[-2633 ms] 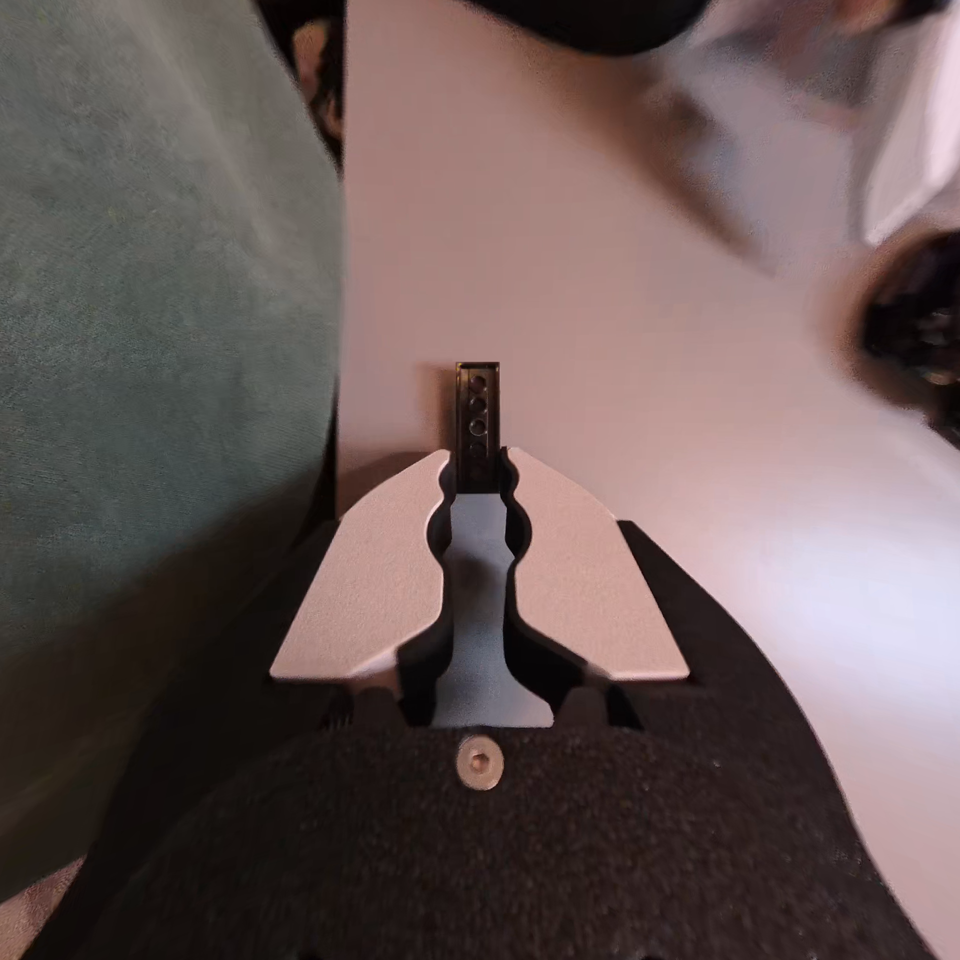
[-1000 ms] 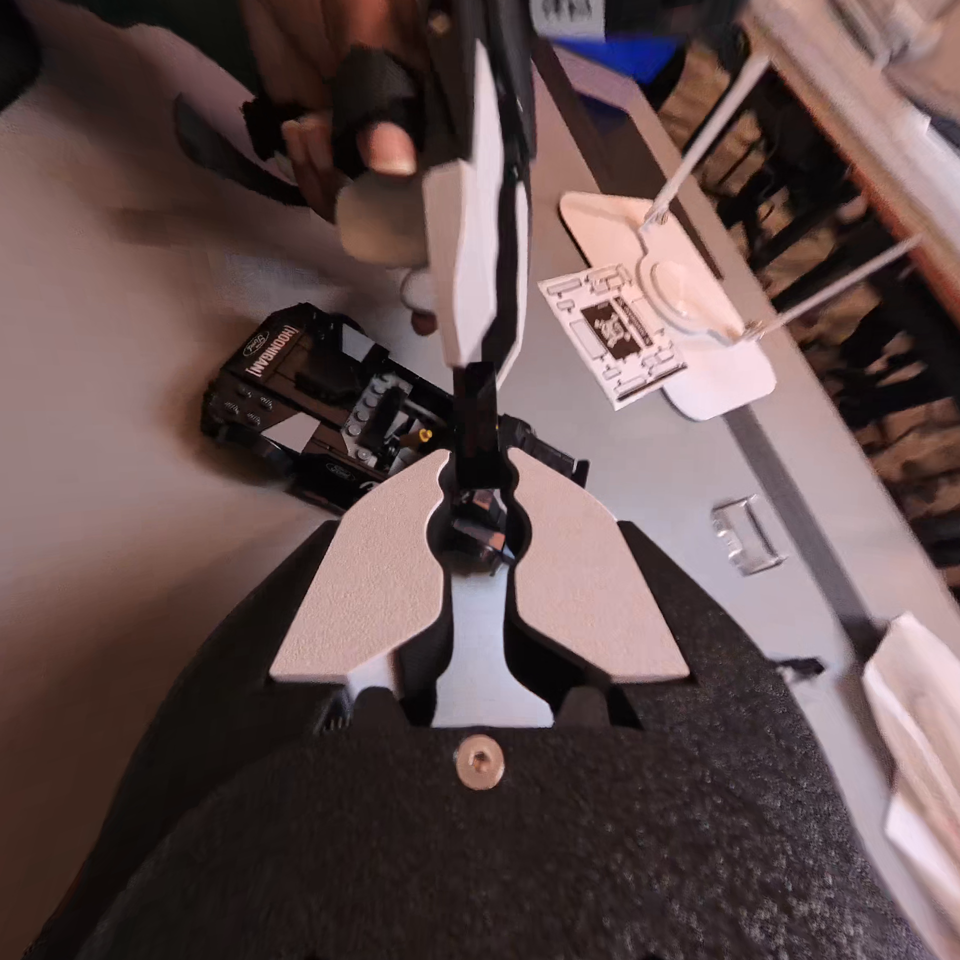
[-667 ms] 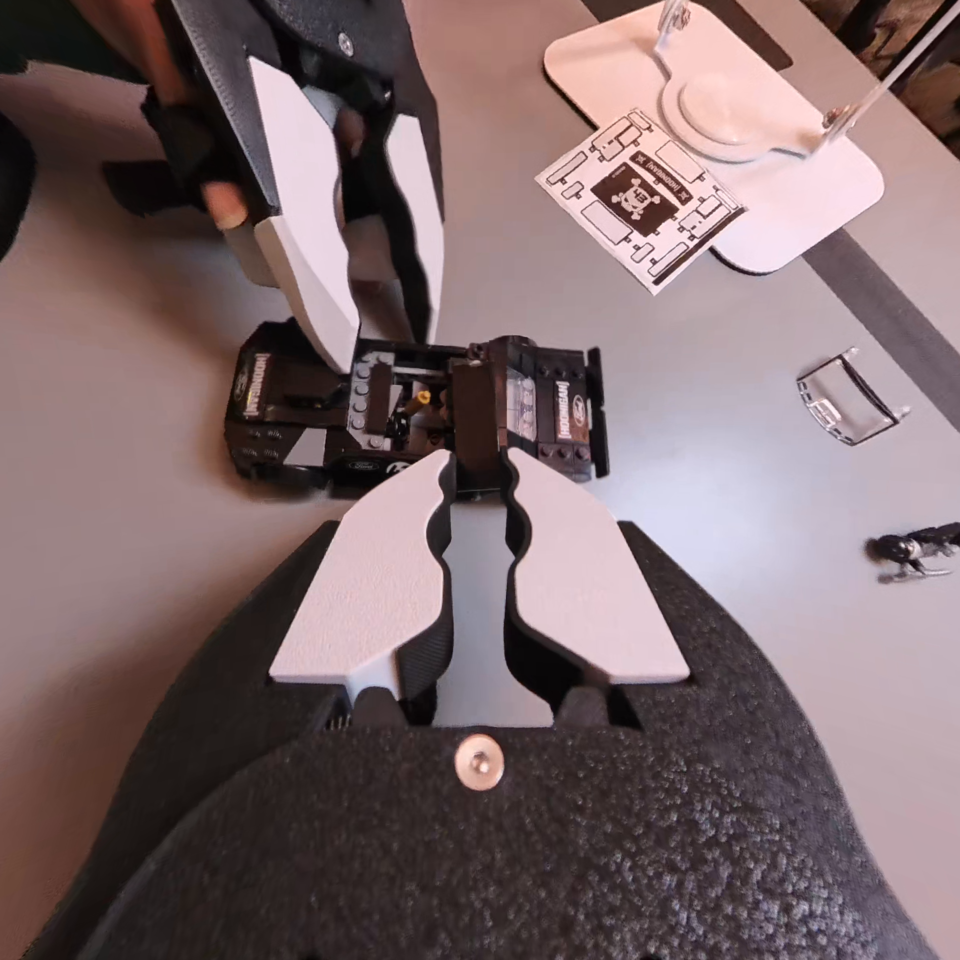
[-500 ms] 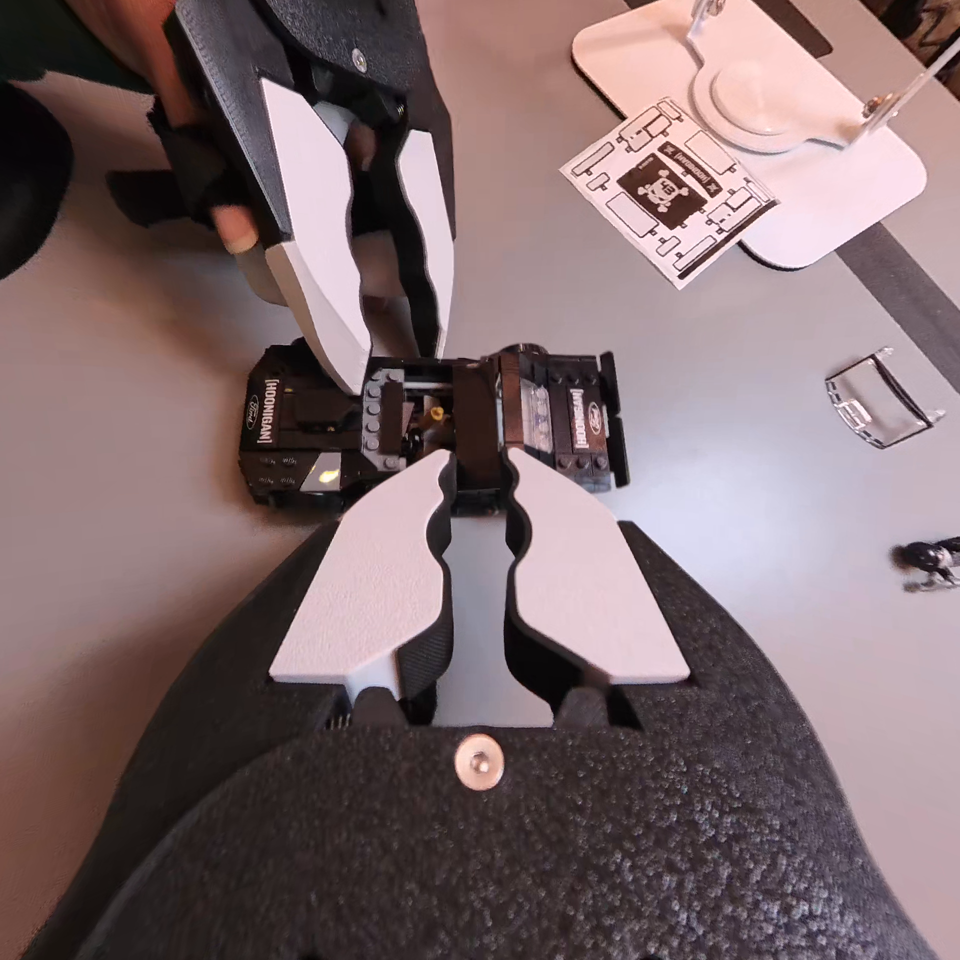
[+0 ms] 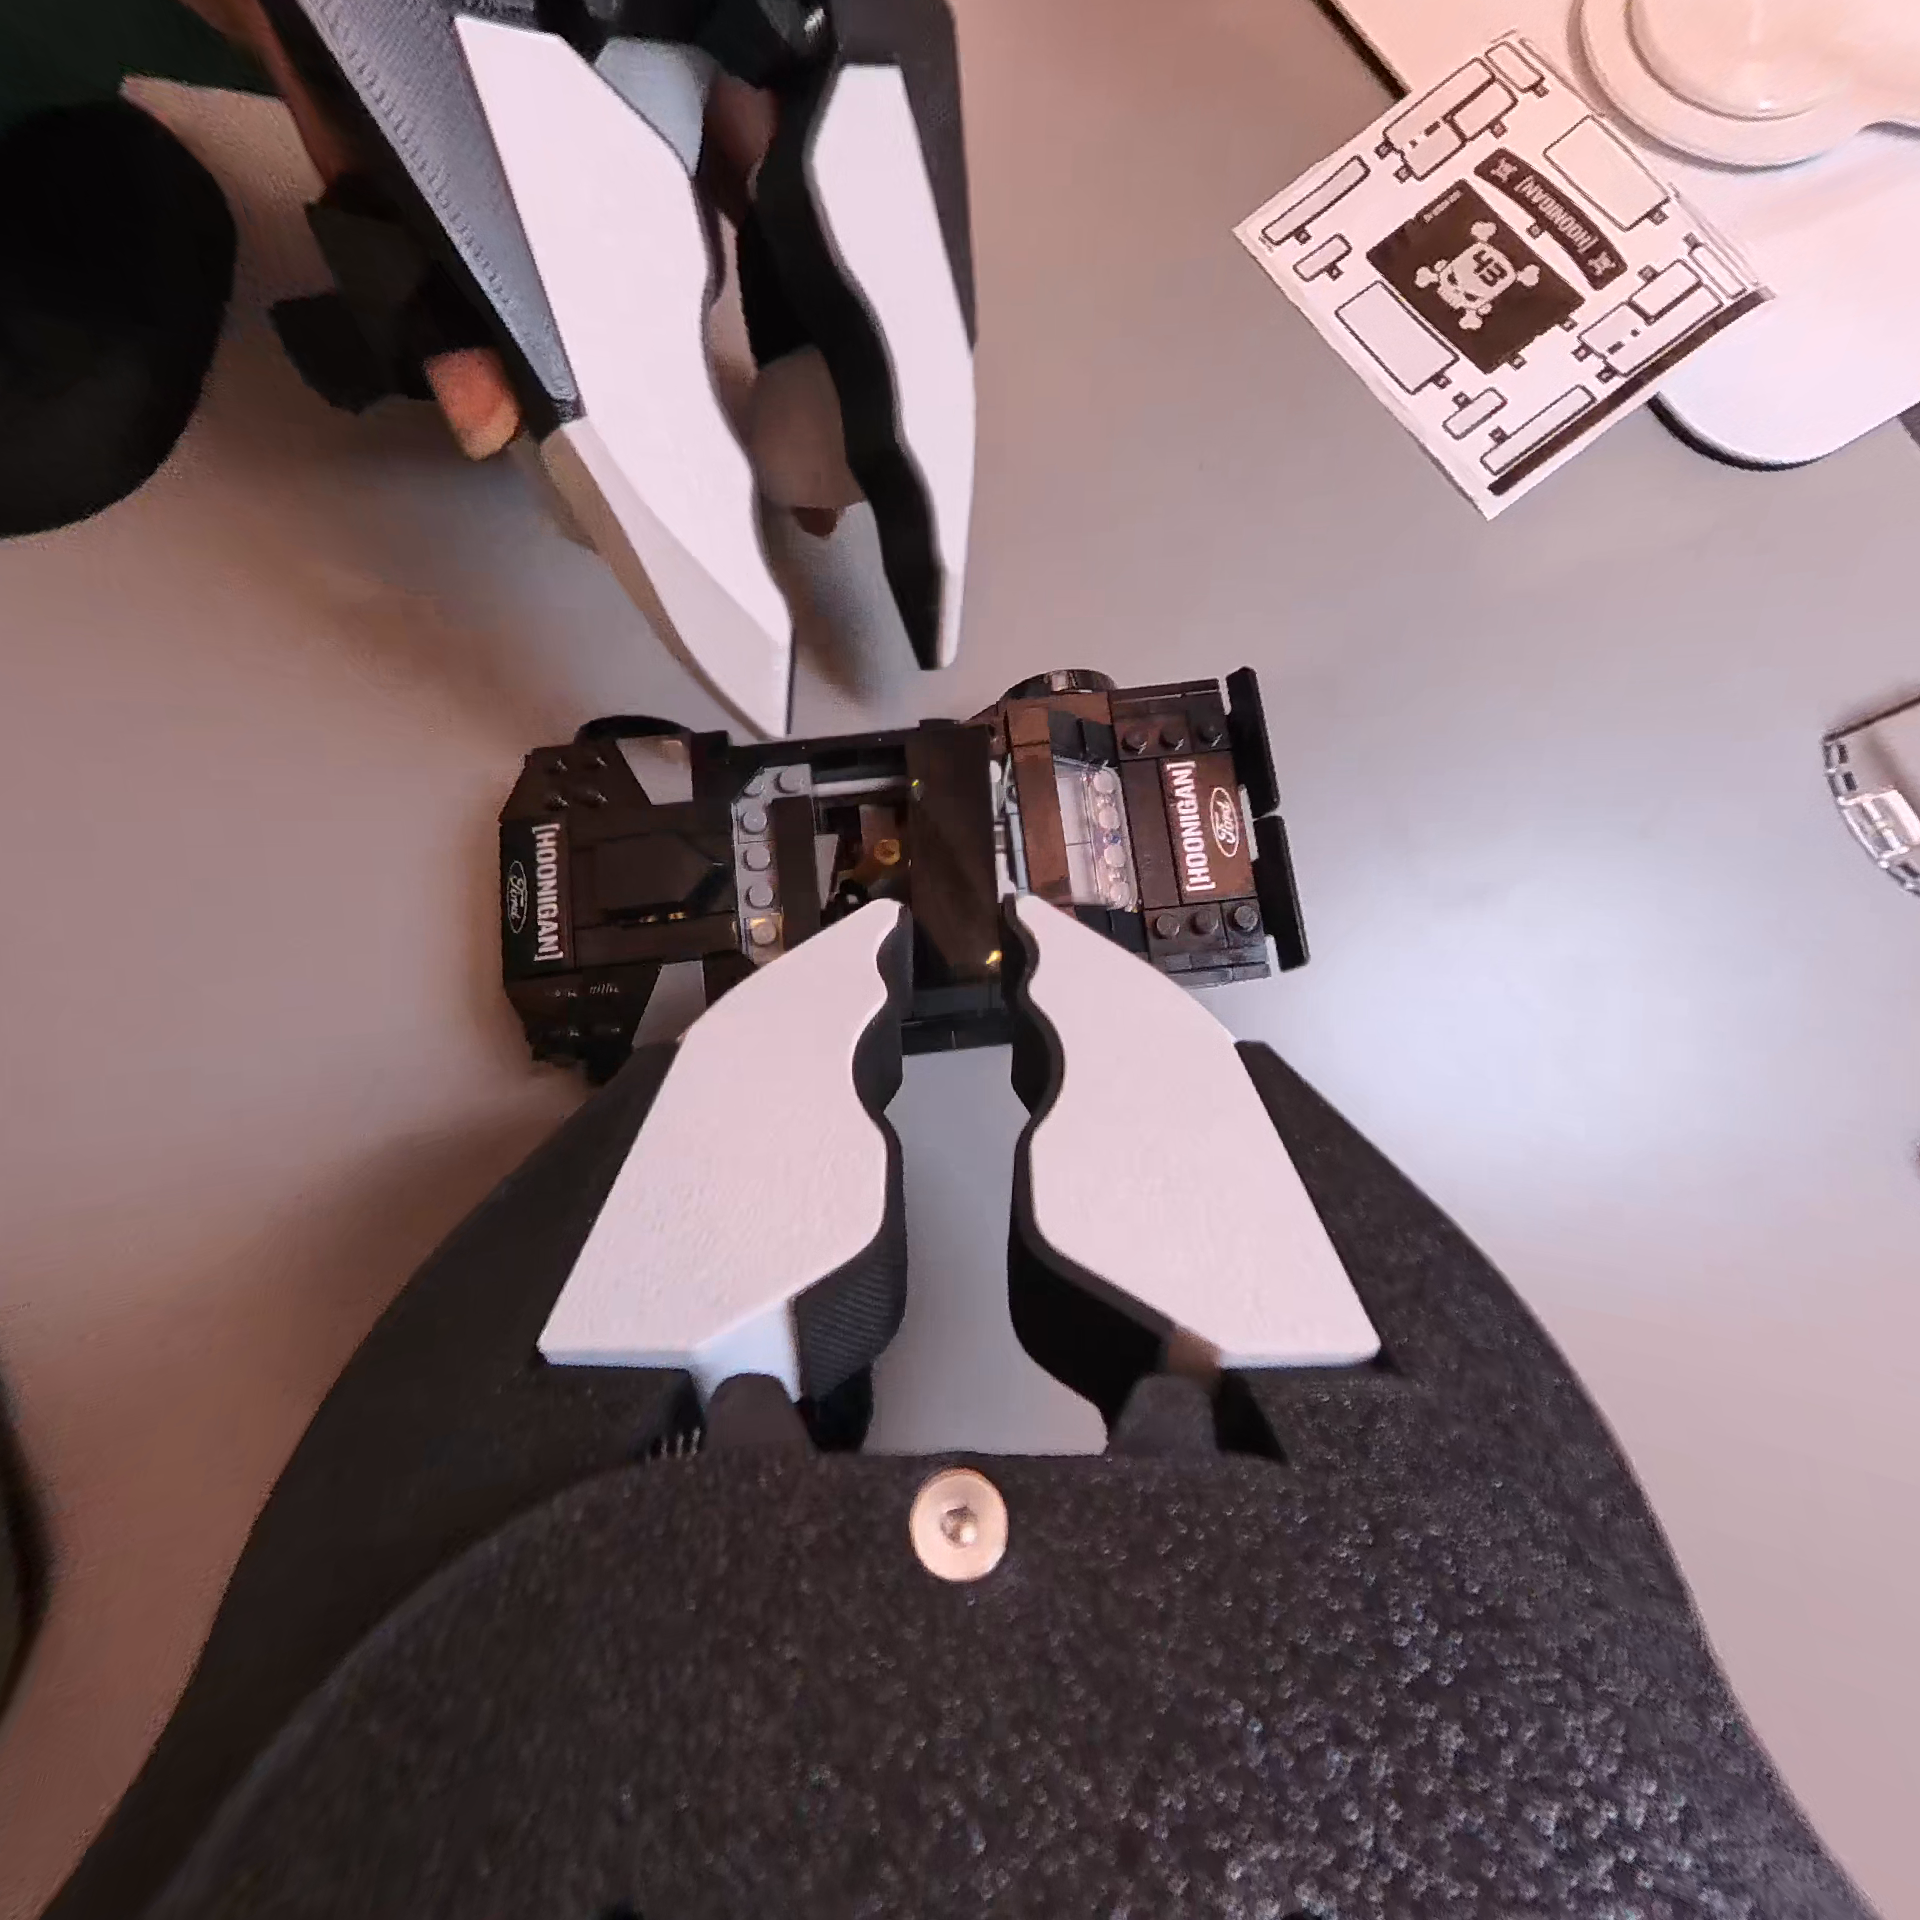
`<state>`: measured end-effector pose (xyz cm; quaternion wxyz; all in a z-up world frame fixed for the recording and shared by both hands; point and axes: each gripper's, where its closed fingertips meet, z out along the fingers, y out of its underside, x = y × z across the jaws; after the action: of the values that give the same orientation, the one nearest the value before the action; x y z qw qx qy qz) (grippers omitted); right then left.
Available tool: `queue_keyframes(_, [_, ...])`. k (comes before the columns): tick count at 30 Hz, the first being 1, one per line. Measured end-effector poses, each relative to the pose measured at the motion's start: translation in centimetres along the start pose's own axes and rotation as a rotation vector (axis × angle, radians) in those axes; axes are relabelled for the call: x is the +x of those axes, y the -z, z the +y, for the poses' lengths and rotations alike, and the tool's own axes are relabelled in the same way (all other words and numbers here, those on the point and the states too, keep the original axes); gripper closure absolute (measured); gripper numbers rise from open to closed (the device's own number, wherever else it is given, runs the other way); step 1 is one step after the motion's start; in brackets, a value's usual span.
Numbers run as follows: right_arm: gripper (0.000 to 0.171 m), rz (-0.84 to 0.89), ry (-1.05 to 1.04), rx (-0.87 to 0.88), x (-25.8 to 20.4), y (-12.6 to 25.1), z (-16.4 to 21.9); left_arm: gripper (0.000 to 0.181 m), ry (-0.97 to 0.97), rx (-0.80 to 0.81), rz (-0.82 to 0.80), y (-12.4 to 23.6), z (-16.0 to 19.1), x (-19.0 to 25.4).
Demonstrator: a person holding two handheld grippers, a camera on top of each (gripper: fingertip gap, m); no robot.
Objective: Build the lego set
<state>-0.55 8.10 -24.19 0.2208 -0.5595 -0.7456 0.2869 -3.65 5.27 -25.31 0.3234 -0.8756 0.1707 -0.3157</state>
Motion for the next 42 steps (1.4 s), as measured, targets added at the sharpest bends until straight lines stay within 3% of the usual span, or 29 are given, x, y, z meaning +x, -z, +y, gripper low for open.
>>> queue_keyframes(11, [0.155,-0.005,0.048,-0.061,0.3,-0.4,0.0,0.133,-0.326,0.02,-0.153,-1.4,-1.9,-1.2])
queue_keyframes(42, [0.154,0.003,0.126,-0.017,-0.2,-0.4,-0.4,0.142,-0.286,0.054,-0.118,-1.7,-2.2,-1.2])
